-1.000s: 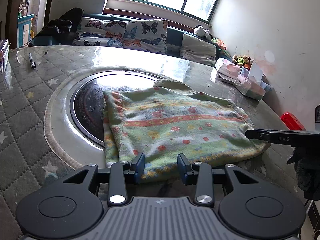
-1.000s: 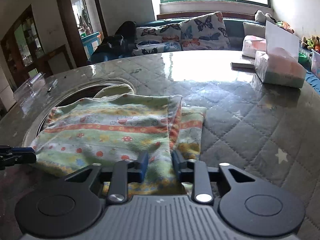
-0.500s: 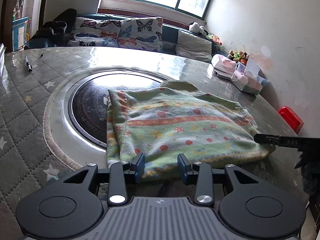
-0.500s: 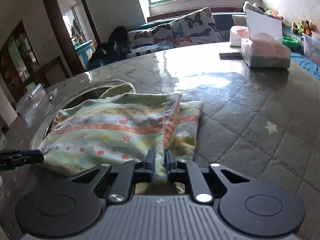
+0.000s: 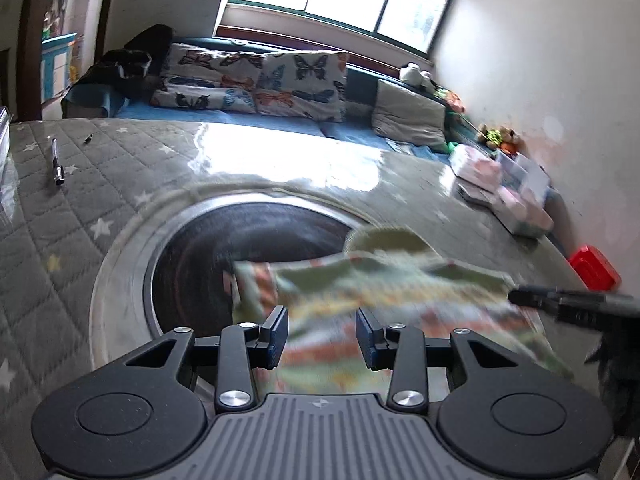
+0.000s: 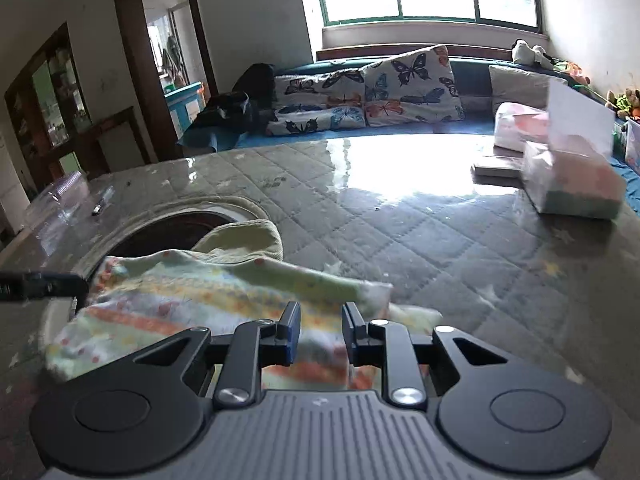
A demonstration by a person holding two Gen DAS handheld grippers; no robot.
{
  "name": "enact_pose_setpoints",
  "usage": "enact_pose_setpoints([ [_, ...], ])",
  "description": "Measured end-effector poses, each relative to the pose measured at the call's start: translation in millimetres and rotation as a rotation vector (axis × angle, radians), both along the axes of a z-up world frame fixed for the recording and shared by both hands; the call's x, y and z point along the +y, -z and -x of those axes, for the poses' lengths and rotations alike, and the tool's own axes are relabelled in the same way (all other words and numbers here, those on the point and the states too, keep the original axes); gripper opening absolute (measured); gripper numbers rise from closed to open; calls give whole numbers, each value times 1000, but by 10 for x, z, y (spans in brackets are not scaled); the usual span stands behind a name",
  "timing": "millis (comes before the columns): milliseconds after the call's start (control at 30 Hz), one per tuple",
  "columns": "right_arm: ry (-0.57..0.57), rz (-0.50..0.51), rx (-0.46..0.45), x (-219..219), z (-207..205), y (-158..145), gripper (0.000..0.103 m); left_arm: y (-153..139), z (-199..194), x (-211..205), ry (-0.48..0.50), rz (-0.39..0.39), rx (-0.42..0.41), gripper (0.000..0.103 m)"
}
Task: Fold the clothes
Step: 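Open both grippers wide above the folded green shirt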
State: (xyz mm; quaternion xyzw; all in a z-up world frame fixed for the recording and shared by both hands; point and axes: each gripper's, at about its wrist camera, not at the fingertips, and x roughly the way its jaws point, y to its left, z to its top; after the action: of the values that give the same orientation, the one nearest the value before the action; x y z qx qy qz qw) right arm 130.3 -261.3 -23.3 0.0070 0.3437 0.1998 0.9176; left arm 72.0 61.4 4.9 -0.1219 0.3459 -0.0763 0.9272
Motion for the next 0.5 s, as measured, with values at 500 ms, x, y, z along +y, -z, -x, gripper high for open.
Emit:
enact_pose_setpoints([
  [500,-5,-12,-9,91,-70,-4,38,90,-390,-81,0,-33,20,40],
])
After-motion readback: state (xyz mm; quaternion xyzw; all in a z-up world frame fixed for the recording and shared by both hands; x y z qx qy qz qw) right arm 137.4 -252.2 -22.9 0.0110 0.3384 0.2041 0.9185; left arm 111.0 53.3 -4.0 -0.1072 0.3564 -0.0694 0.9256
